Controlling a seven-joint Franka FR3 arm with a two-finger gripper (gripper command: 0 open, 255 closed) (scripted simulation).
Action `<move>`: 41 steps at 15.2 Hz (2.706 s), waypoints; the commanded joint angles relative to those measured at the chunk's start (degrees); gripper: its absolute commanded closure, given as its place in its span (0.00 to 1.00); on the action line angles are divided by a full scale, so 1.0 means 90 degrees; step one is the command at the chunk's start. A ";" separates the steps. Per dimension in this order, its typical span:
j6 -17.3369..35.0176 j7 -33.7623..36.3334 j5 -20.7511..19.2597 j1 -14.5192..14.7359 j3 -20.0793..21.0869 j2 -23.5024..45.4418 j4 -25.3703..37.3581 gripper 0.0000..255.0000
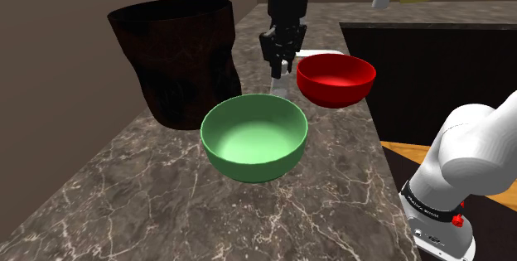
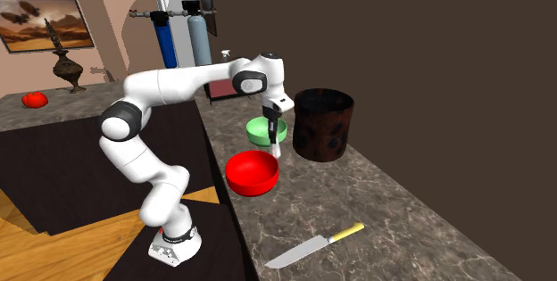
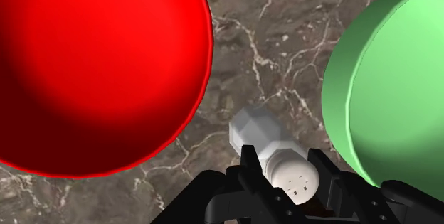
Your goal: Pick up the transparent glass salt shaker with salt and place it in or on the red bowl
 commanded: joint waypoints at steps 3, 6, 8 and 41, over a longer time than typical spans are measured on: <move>-0.0362 0.0042 -0.0032 -0.0017 -0.0019 0.0098 0.0458 1.00; -0.0616 0.0080 -0.0056 -0.0028 -0.0024 0.0195 0.0808 1.00; -0.0786 0.0106 -0.0073 -0.0036 -0.0026 0.0267 0.1050 1.00; -0.2963 -0.1880 -0.0575 -0.0535 -0.1735 -0.0638 0.2075 1.00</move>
